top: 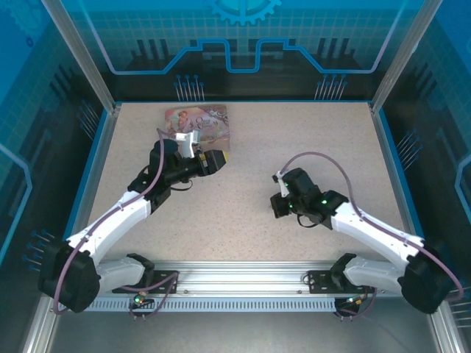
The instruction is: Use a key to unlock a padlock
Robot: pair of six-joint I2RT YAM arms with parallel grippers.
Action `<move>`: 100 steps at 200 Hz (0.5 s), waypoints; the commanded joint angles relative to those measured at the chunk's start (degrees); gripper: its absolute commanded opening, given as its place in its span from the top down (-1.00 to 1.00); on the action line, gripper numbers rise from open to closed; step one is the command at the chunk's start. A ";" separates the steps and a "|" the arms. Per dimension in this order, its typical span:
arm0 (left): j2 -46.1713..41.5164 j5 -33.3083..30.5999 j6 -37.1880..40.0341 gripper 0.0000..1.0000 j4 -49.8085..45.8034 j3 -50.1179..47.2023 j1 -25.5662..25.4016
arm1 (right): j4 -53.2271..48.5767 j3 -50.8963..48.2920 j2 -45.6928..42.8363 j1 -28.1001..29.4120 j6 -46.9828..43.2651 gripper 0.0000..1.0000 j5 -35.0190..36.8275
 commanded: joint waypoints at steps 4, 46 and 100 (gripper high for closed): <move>1.03 2.42 -0.70 -0.25 -0.85 3.94 -2.67 | 15.85 -2.11 -4.59 -1.15 -10.10 1.00 -3.46; 4.29 2.27 -6.21 -0.12 0.58 7.33 -7.64 | 24.88 -2.43 -7.21 -1.41 -20.97 1.00 -3.16; 10.62 0.48 -14.93 -0.07 -2.00 11.27 -12.19 | 24.39 -1.06 -5.05 -1.37 -23.30 1.00 -1.59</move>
